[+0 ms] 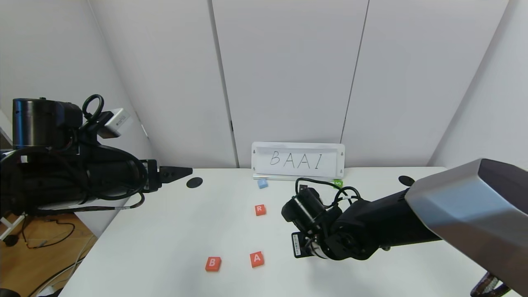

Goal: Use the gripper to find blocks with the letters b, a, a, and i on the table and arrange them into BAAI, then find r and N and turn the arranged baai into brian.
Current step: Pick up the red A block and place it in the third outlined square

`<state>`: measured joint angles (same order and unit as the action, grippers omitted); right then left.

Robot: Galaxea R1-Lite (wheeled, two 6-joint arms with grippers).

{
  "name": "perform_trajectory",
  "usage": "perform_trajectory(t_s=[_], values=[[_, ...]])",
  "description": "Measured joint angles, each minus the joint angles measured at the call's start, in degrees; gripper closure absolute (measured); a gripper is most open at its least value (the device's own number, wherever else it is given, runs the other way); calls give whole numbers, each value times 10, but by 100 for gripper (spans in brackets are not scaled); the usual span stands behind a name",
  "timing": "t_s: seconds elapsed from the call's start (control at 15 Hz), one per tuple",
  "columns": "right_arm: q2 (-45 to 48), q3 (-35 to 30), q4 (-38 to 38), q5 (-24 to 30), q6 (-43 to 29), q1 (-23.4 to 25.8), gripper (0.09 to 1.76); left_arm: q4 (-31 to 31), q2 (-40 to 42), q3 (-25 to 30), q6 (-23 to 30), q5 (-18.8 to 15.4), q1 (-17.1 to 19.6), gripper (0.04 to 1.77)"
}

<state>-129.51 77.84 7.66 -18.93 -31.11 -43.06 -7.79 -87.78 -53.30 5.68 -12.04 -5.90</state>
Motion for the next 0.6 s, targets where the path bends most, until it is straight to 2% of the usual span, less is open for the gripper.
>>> perform_trajectory(t_s=[0.6], values=[[-30, 19, 1, 0, -24, -21, 131, 0, -1, -1, 0, 0, 1, 9]])
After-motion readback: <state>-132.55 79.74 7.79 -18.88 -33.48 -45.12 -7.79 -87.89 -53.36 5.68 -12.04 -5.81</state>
